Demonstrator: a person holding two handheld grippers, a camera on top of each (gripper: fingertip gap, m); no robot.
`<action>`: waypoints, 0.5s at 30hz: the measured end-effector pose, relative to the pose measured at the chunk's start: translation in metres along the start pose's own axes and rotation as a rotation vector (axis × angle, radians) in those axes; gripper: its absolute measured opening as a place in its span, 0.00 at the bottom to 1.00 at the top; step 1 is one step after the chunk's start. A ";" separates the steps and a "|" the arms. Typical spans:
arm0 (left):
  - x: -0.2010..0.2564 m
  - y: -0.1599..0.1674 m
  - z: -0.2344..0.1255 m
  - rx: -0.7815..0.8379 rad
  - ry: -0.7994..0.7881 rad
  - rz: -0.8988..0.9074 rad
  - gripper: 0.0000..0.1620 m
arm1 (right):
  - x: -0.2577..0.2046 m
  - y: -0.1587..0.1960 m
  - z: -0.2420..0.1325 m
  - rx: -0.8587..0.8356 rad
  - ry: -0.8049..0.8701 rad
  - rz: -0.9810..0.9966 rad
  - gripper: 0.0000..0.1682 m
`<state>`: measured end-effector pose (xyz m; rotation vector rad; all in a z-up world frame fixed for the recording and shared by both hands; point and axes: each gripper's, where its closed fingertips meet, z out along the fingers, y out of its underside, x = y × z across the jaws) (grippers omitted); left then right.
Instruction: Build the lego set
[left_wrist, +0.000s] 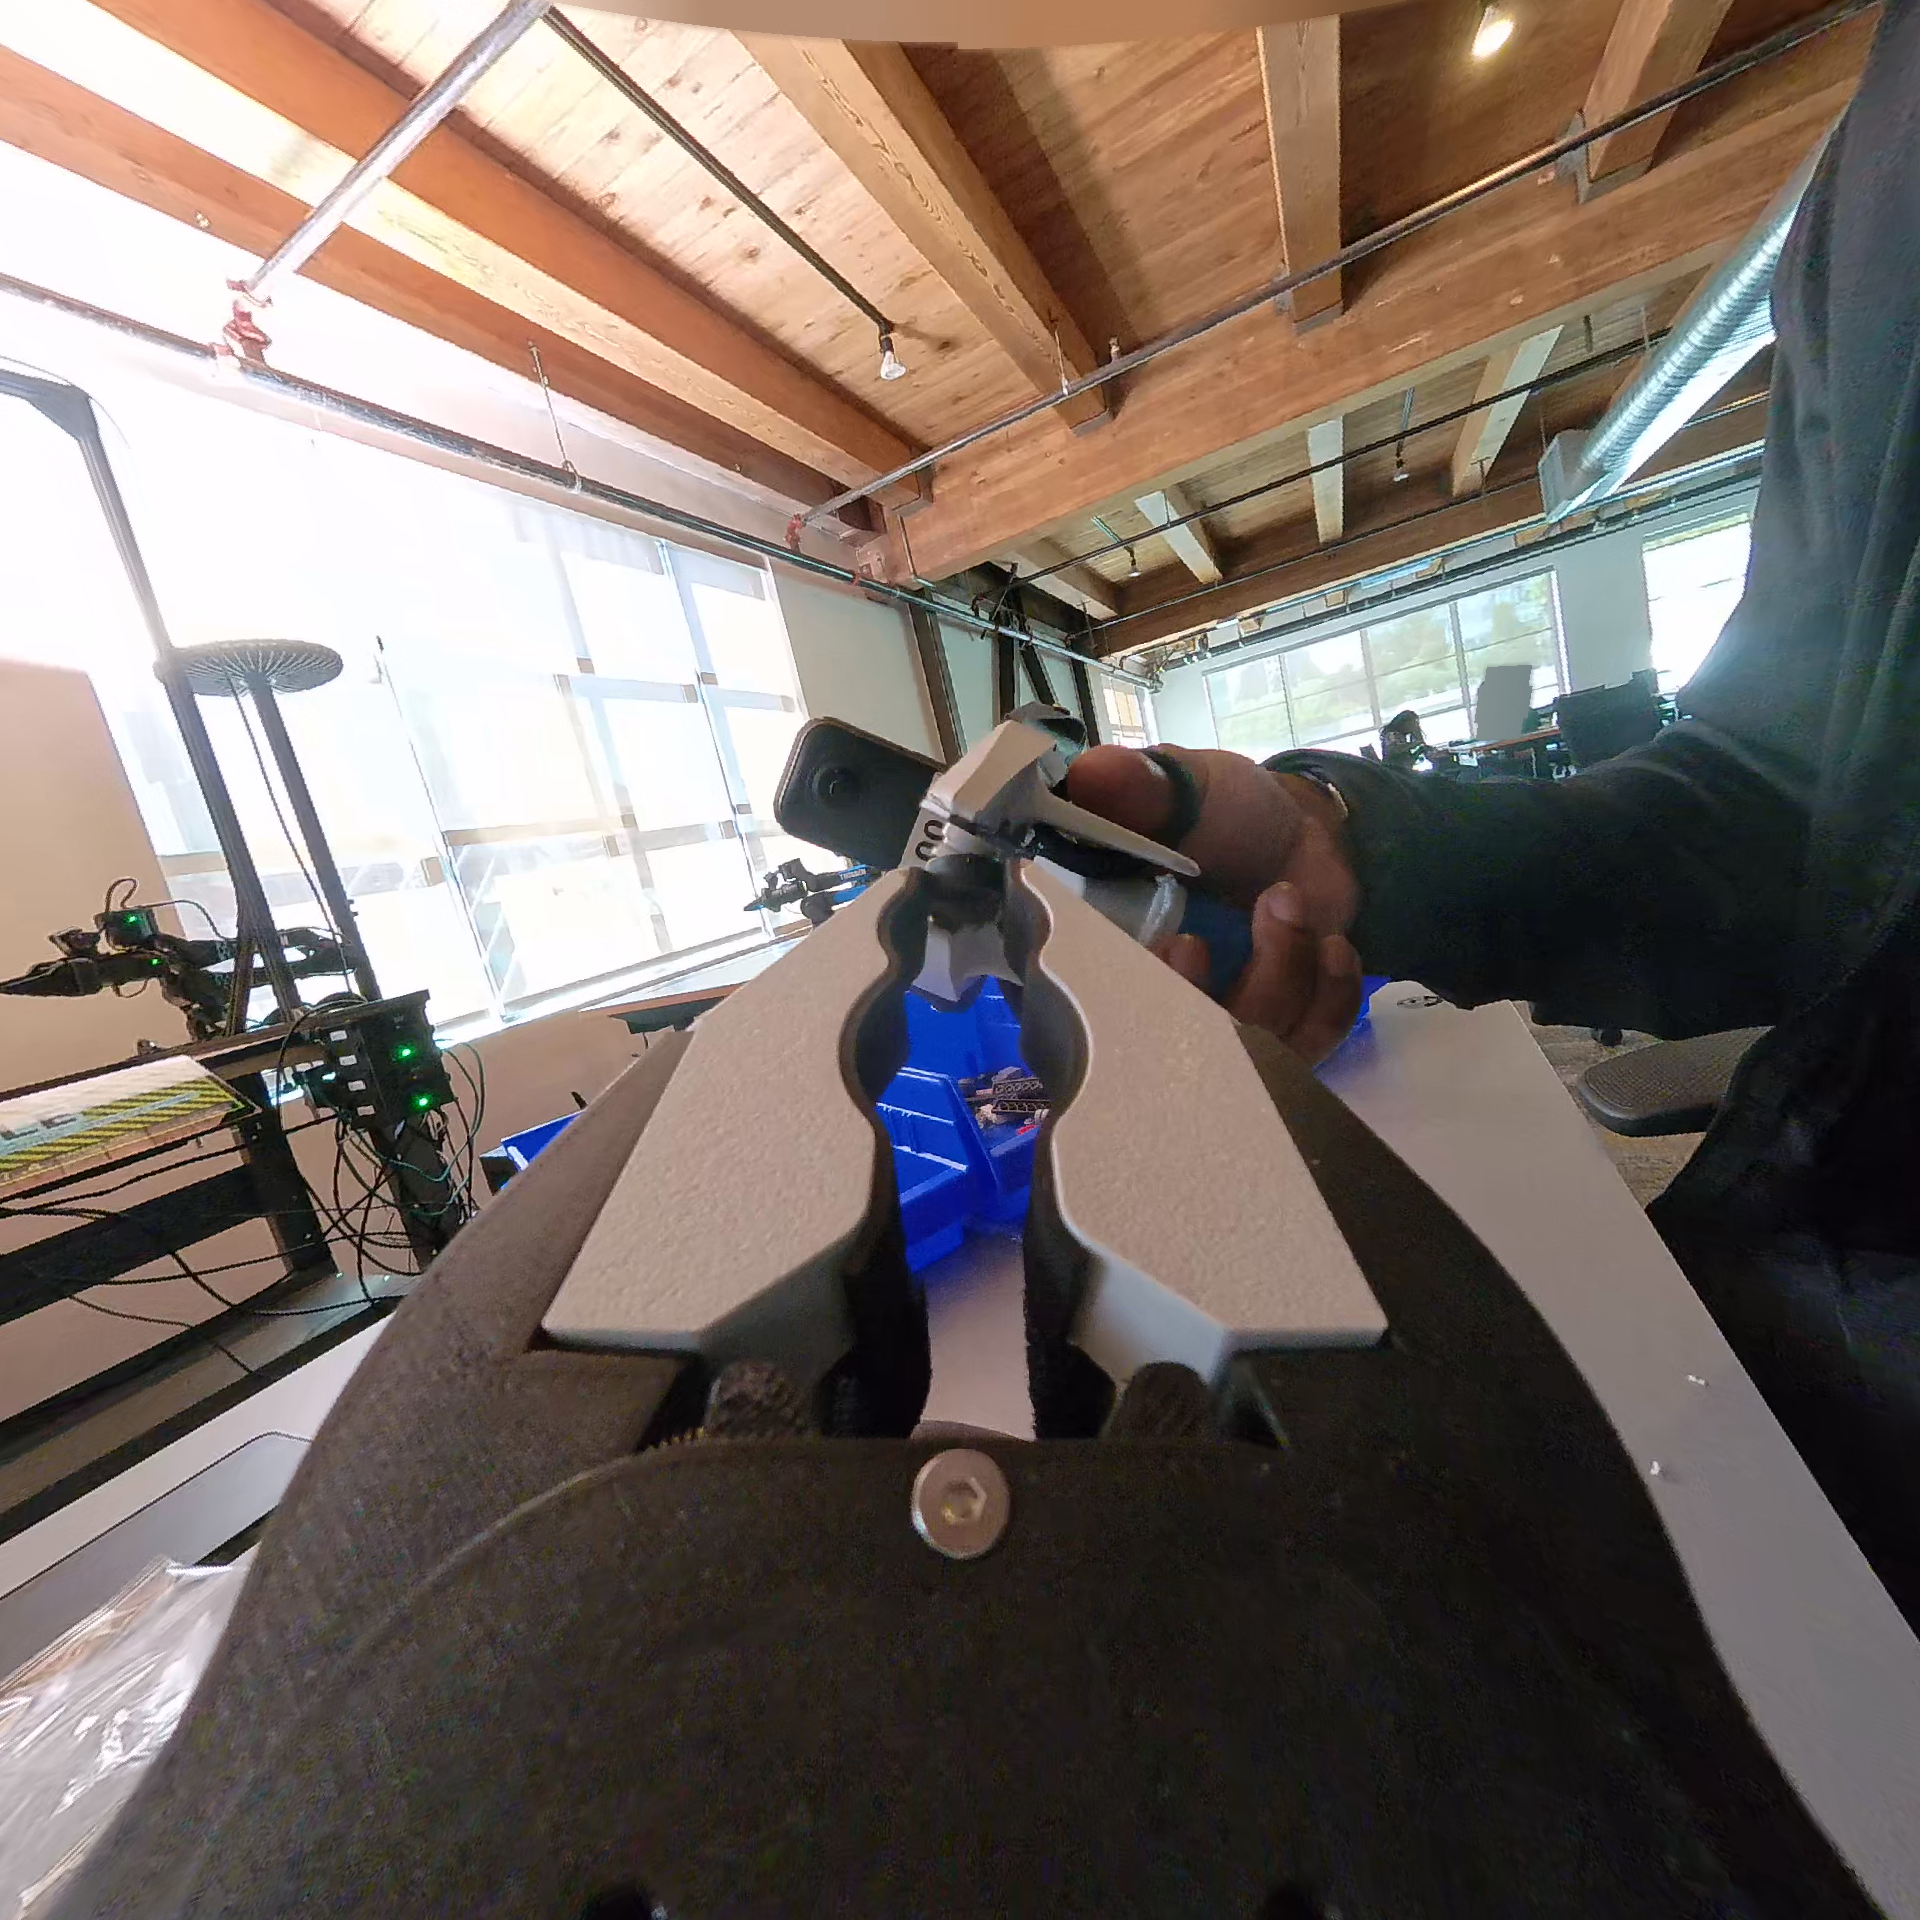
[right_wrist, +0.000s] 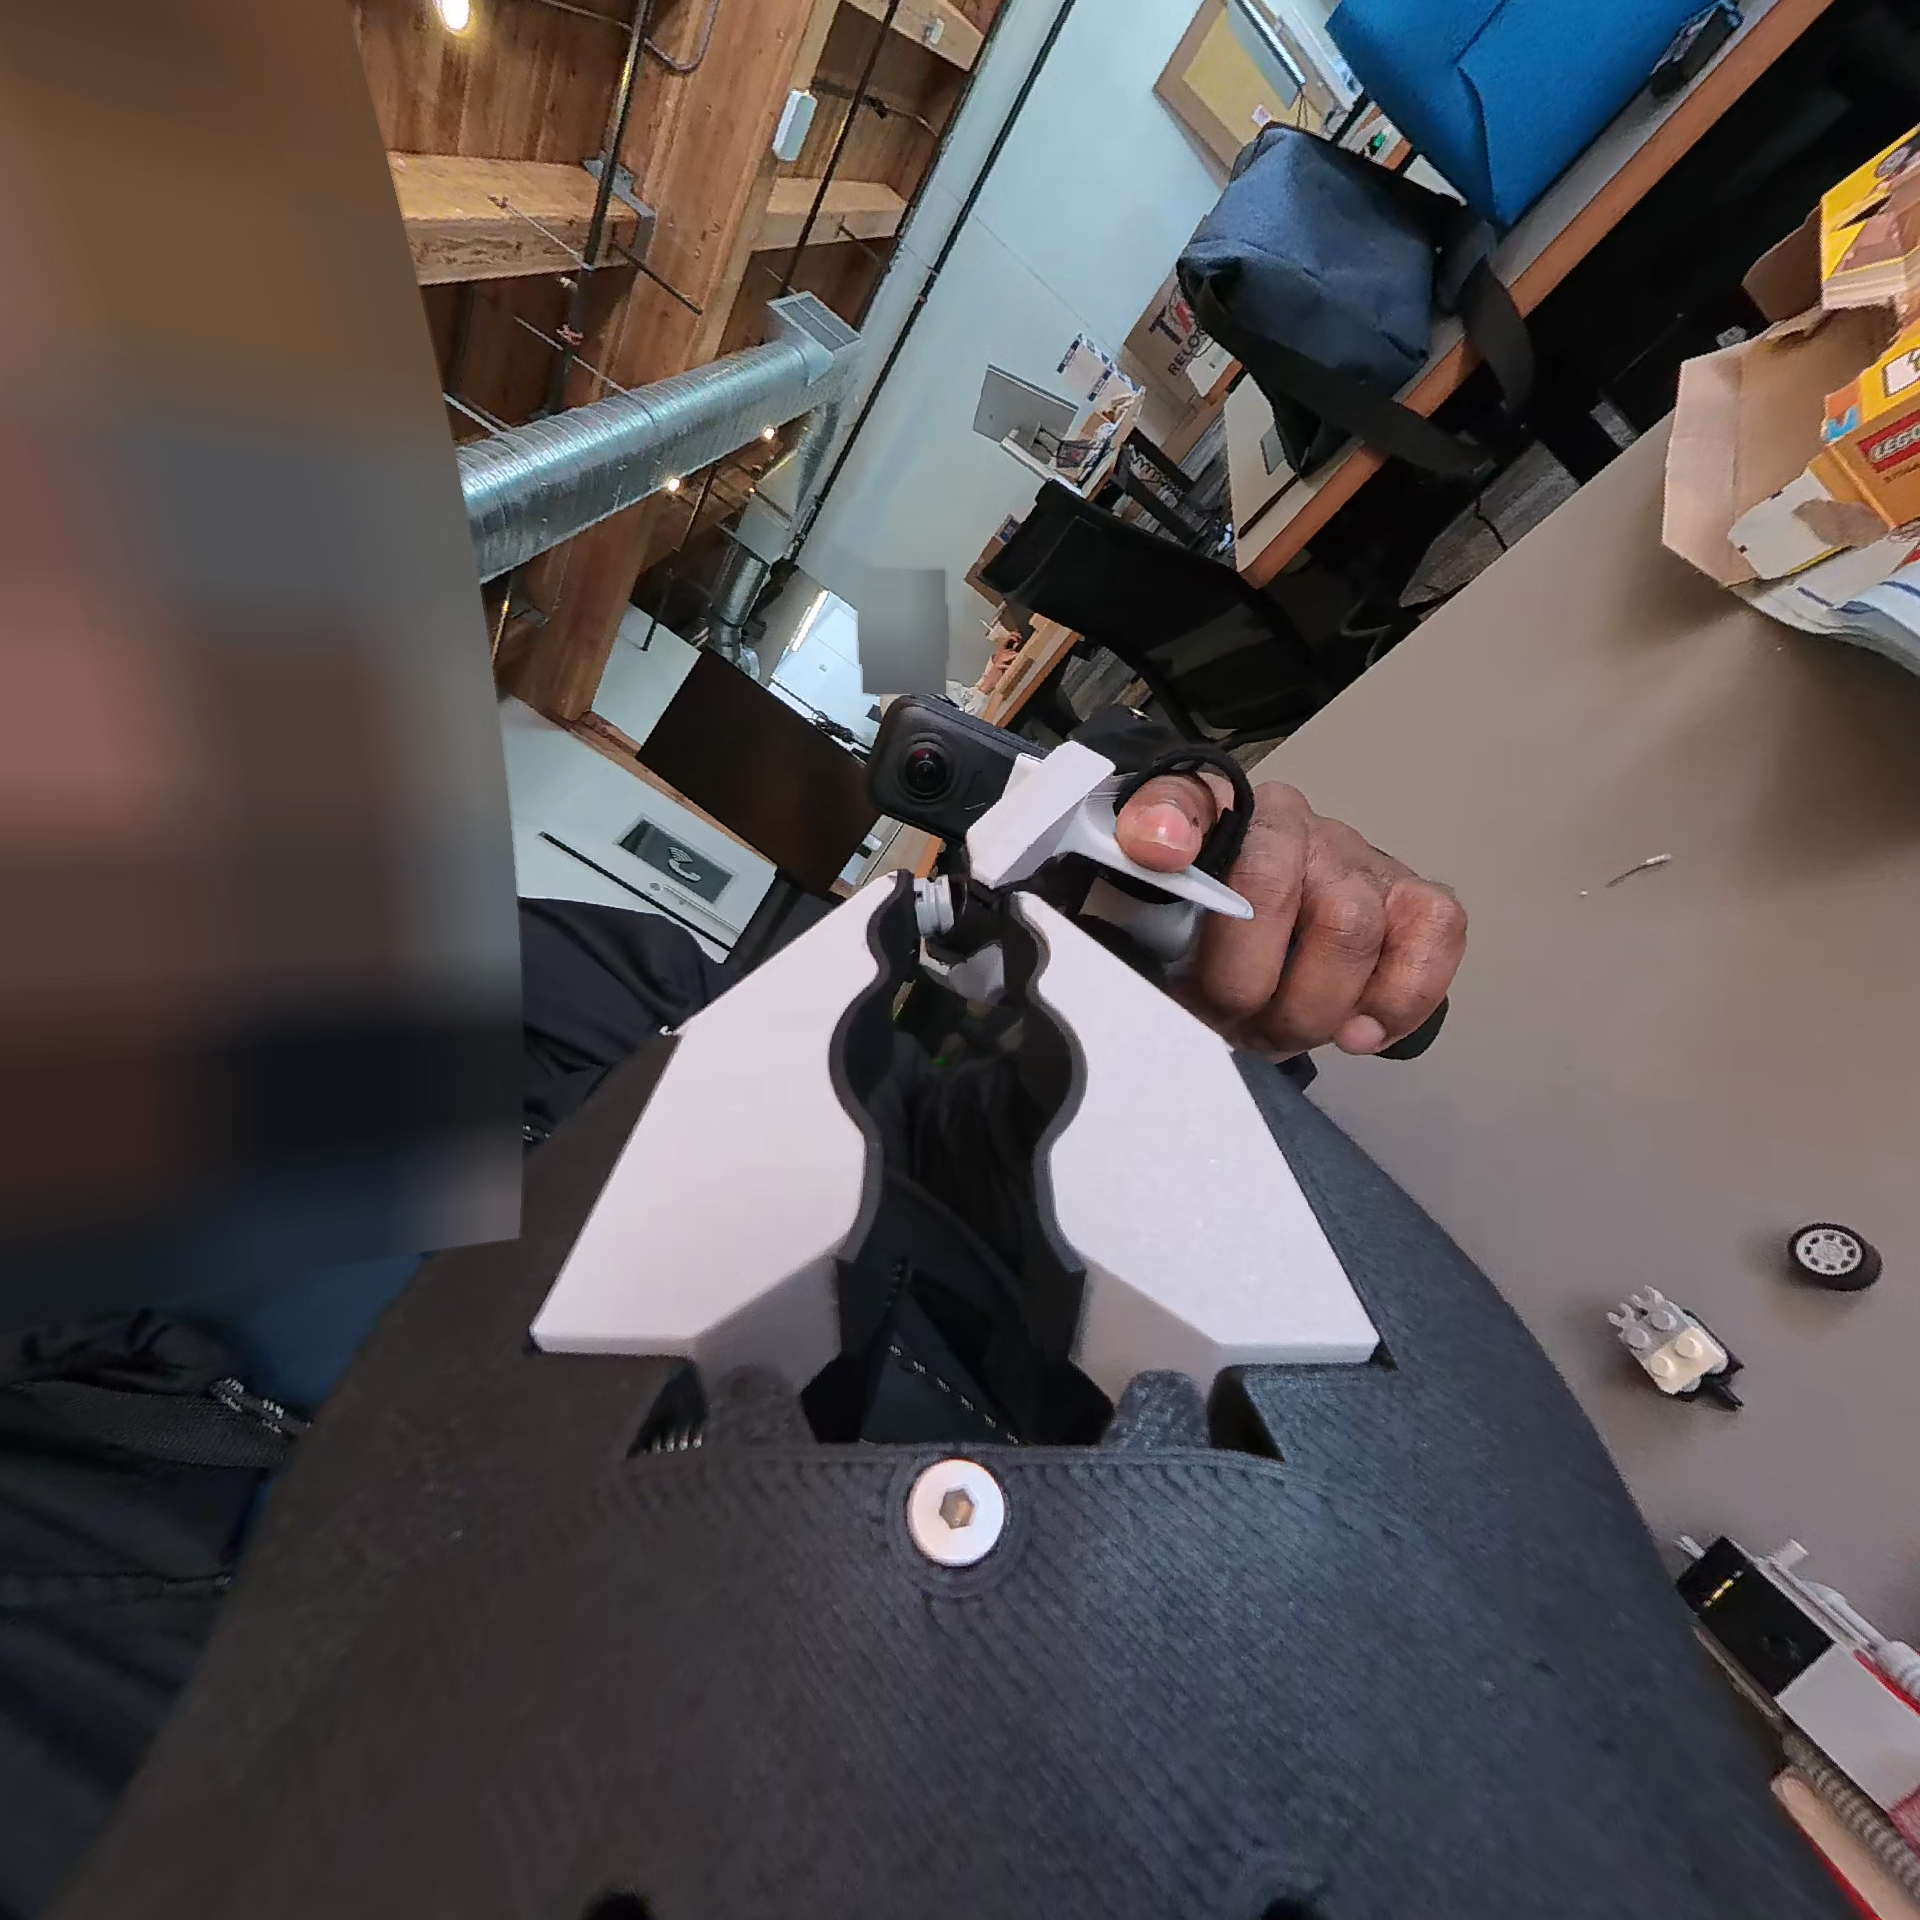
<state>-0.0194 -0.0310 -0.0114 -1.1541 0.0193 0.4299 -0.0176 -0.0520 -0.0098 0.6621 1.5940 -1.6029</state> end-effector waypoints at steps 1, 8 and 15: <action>0.000 0.000 0.000 0.001 0.001 0.000 0.08 | 0.000 0.000 0.000 -0.001 -0.002 0.003 0.08; 0.001 0.000 0.000 0.004 0.007 -0.001 0.08 | -0.001 0.001 0.001 0.002 -0.012 0.019 0.07; 0.003 -0.001 0.000 0.006 0.015 -0.005 0.08 | -0.003 0.003 0.001 0.005 0.002 0.003 0.06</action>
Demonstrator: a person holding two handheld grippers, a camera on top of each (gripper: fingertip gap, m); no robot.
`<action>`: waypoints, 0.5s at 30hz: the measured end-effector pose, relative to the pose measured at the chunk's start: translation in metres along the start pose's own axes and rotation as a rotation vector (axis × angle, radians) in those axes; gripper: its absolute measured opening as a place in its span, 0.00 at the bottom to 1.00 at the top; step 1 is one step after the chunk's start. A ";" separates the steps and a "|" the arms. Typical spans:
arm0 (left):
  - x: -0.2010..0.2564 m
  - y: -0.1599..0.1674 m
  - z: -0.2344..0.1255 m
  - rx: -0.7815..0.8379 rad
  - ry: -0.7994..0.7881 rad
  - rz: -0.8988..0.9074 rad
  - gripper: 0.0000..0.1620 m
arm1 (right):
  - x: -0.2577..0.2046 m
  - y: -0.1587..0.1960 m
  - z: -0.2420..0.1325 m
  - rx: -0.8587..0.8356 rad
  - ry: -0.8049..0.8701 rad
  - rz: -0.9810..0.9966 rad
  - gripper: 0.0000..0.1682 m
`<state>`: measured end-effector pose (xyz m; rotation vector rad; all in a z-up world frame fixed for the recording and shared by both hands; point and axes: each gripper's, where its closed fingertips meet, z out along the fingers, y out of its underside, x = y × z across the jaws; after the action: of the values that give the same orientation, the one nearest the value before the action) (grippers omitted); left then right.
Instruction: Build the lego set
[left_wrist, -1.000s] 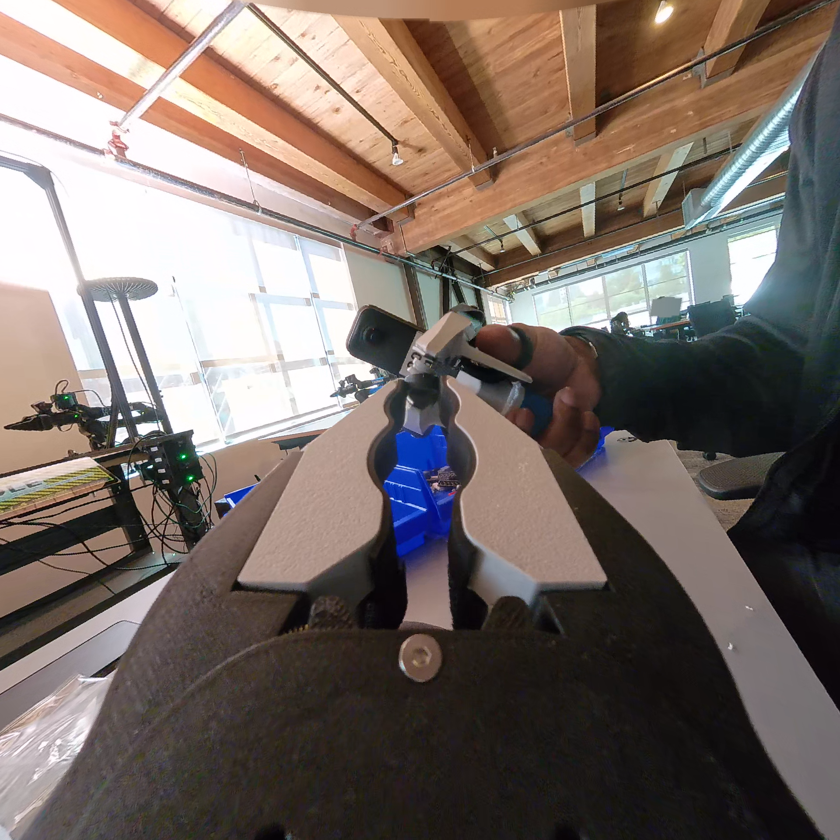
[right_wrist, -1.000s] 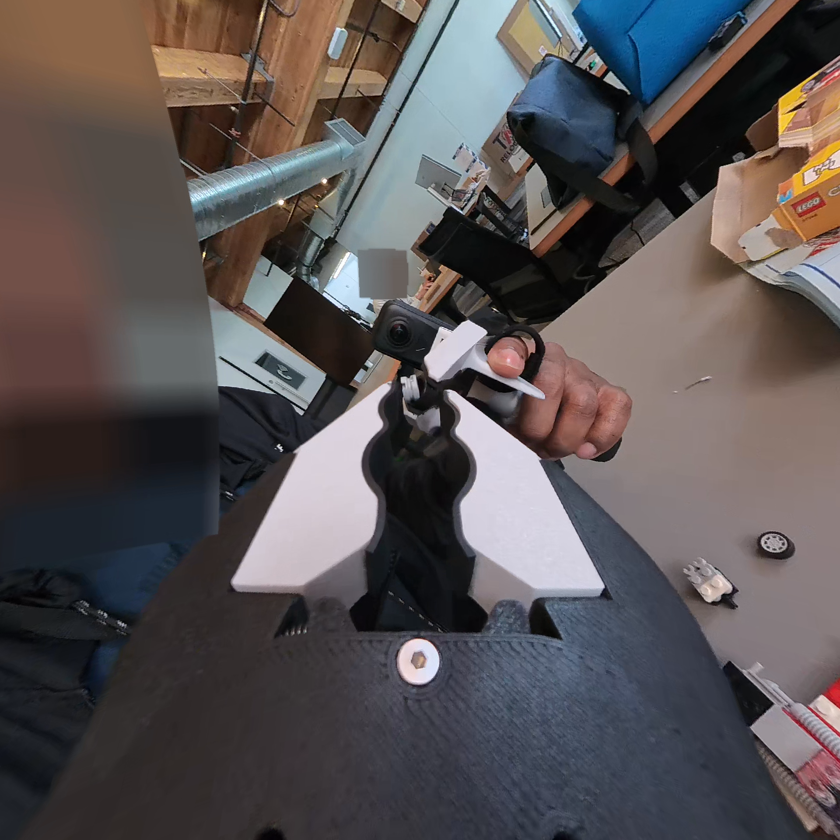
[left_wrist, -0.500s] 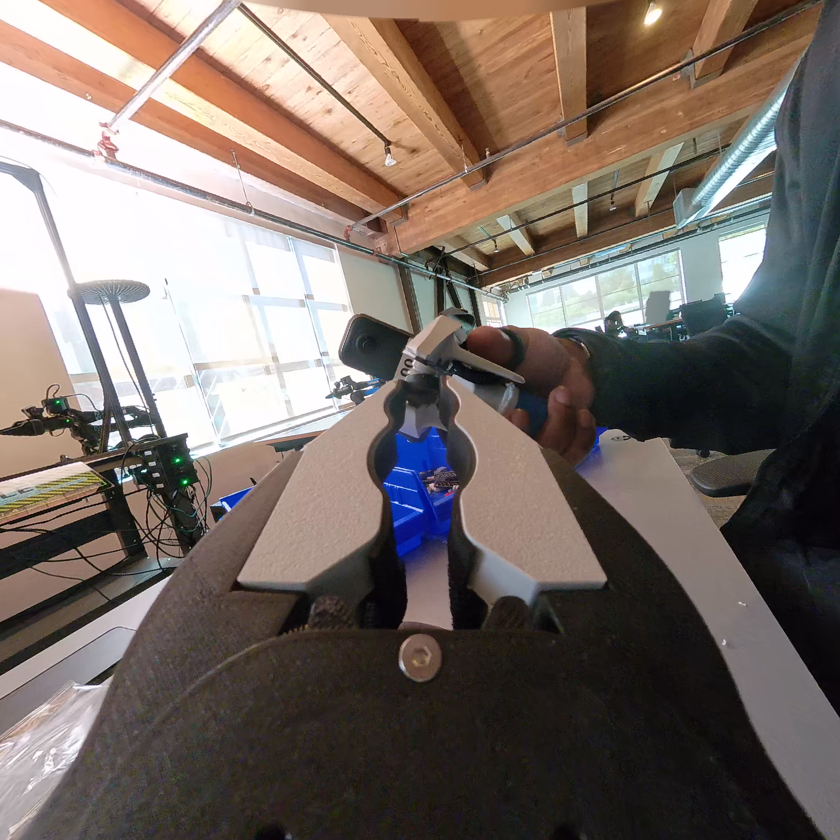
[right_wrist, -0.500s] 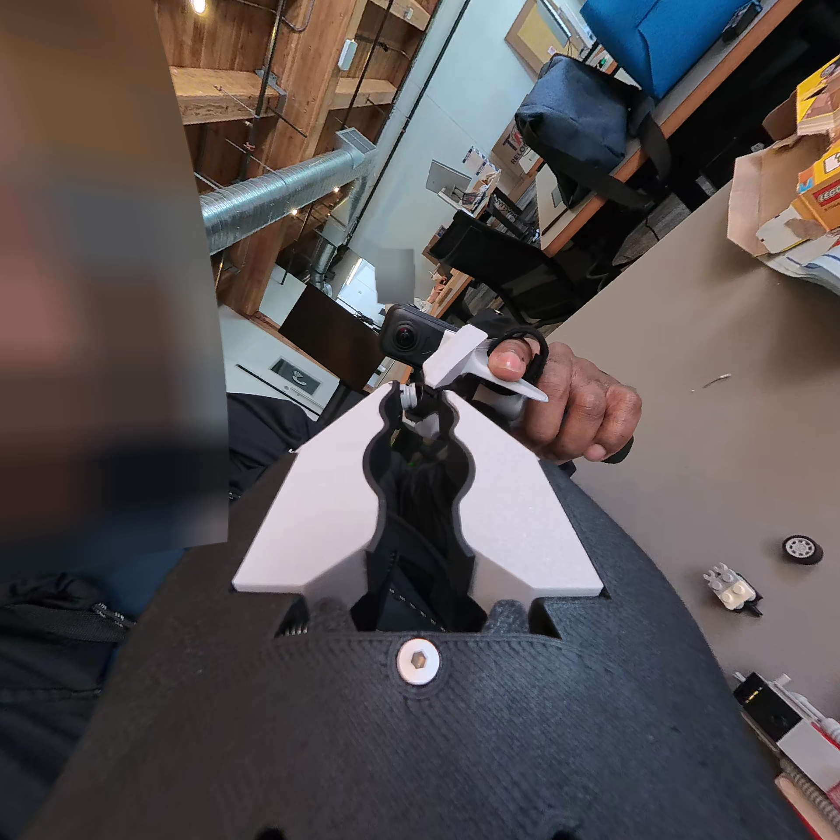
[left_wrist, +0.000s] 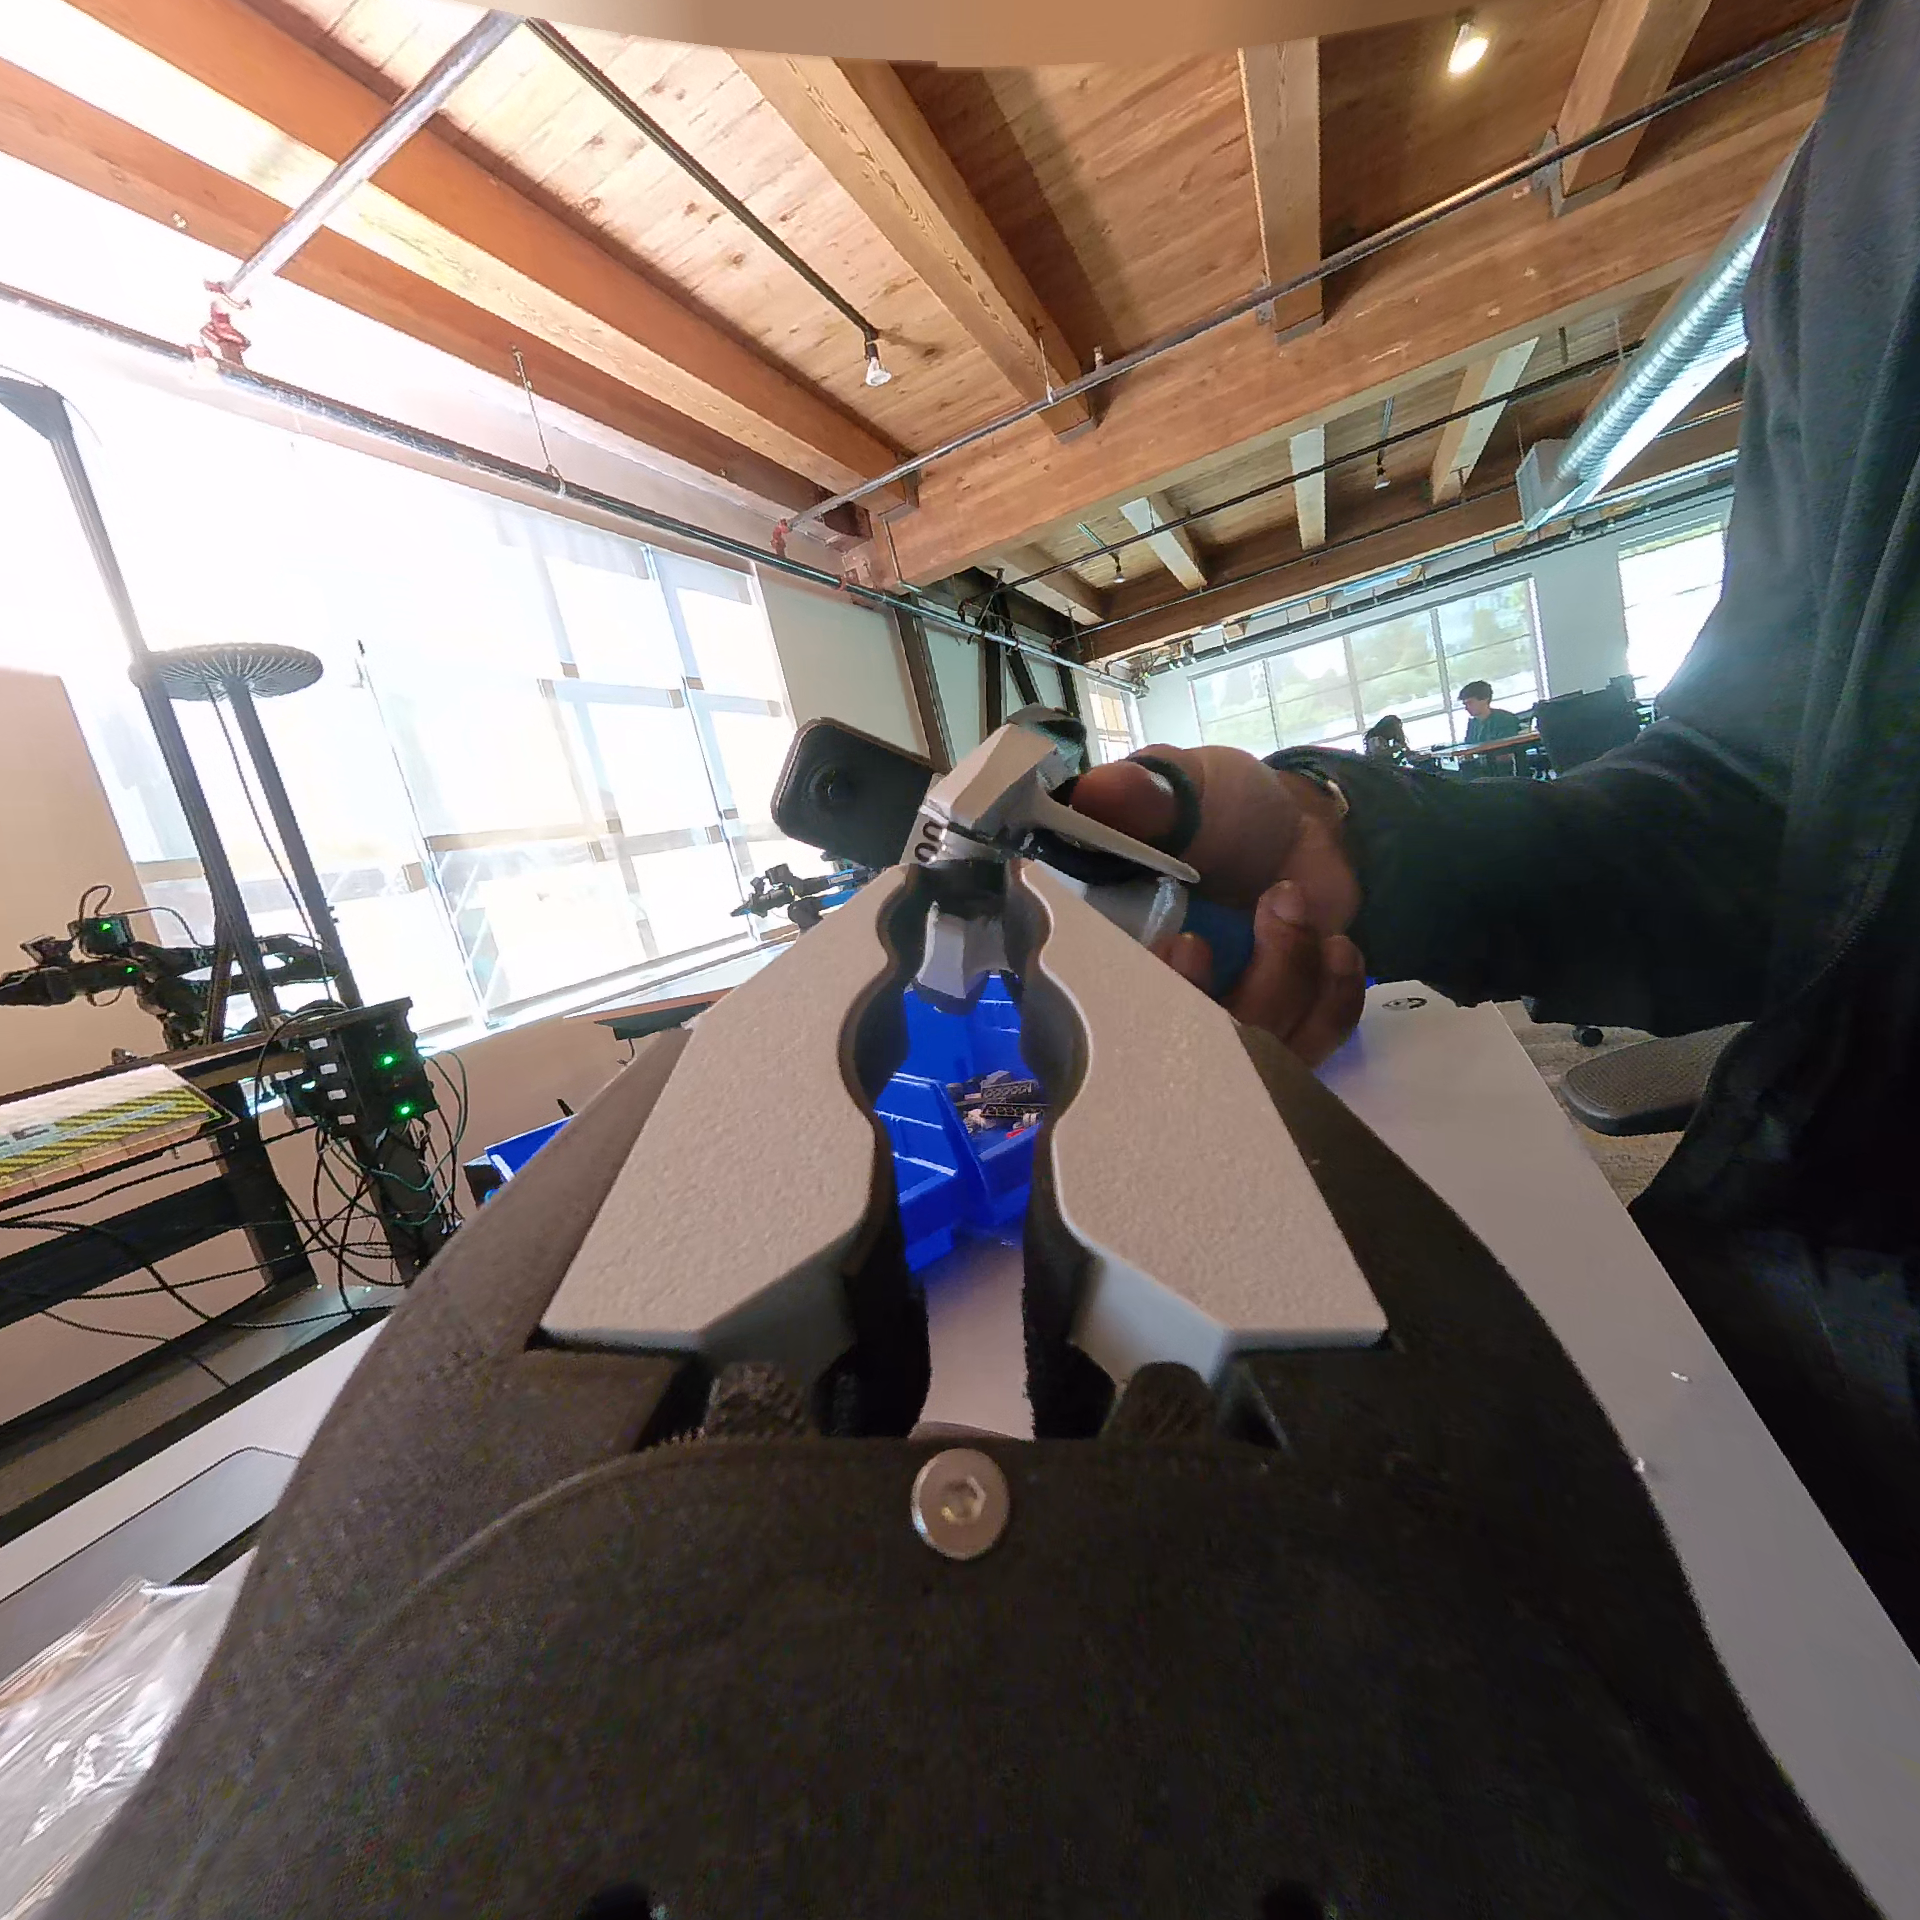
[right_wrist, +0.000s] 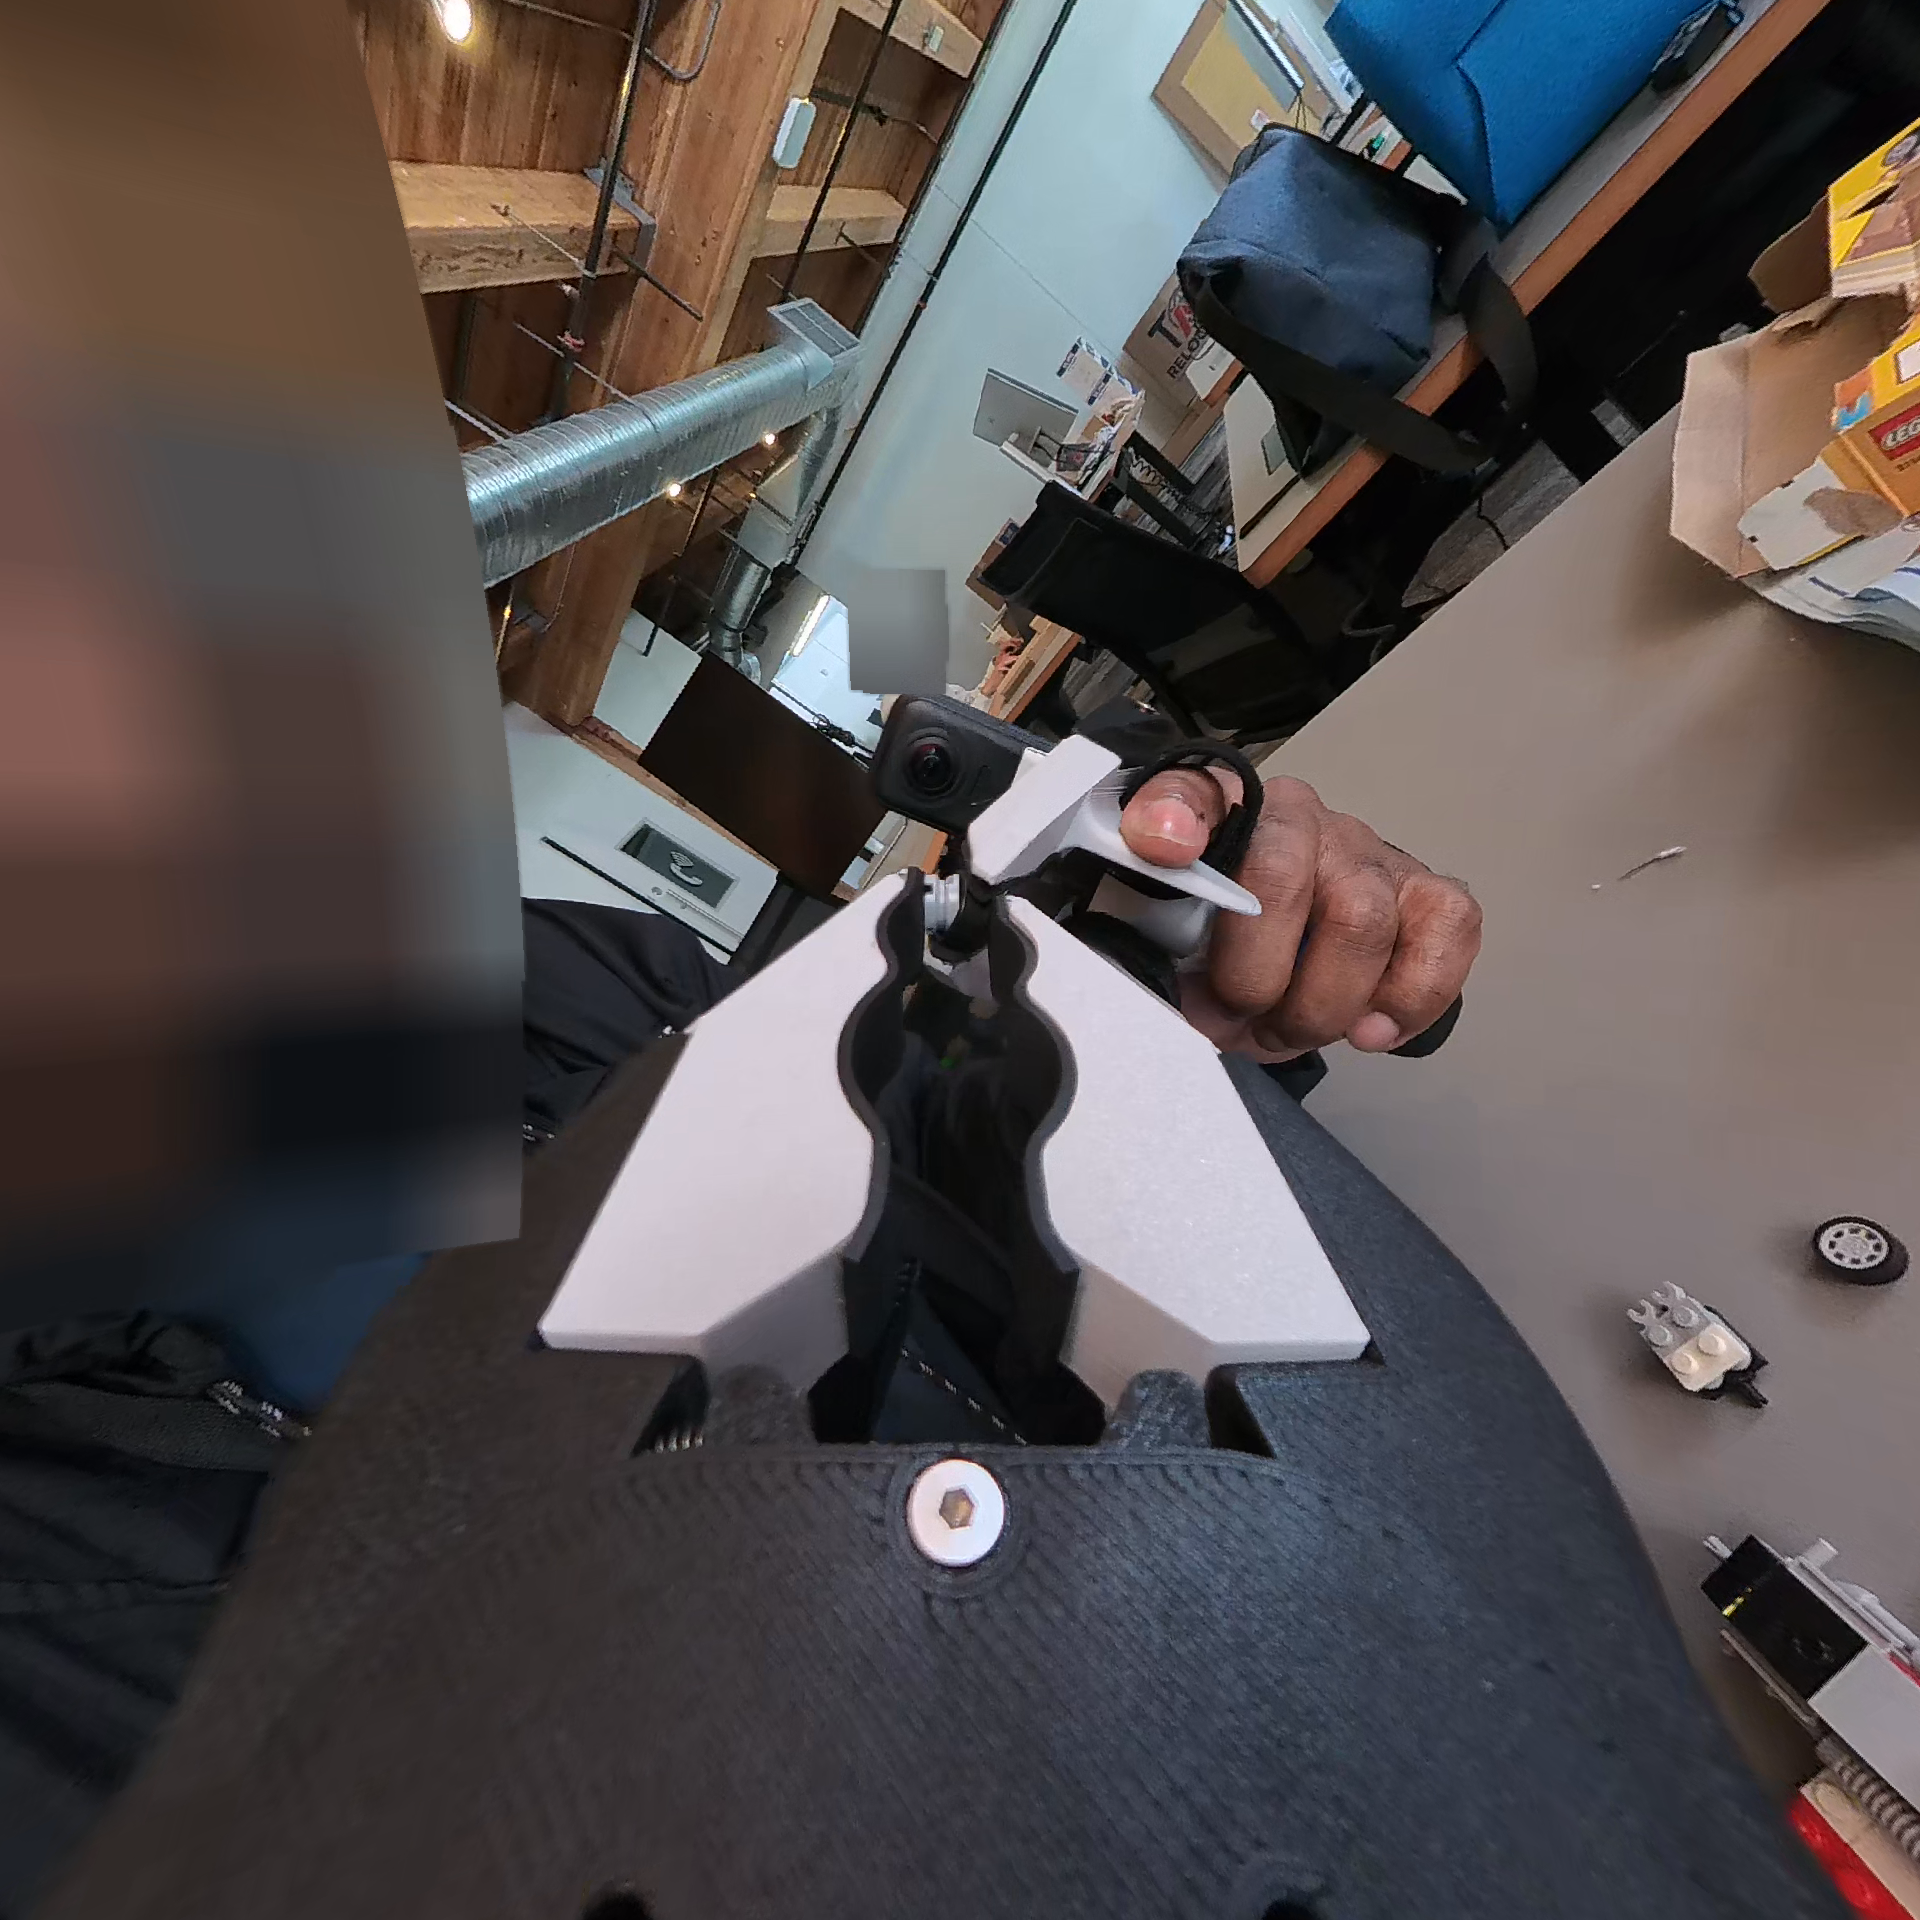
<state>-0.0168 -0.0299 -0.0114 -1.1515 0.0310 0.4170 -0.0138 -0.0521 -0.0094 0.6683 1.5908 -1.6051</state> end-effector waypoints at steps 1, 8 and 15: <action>0.000 0.000 0.000 -0.001 0.001 -0.001 0.08 | 0.000 0.000 0.000 0.001 0.006 -0.005 0.06; 0.001 0.003 0.000 -0.019 0.009 -0.017 0.08 | 0.004 0.002 -0.001 -0.003 0.083 -0.072 0.05; -0.001 0.010 0.000 -0.040 0.041 -0.184 0.15 | 0.016 0.000 -0.006 -0.031 0.275 -0.322 0.06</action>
<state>-0.0213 -0.0274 -0.0201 -1.1906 -0.0471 0.2314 -0.0243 -0.0491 -0.0228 0.6632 2.0031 -1.7711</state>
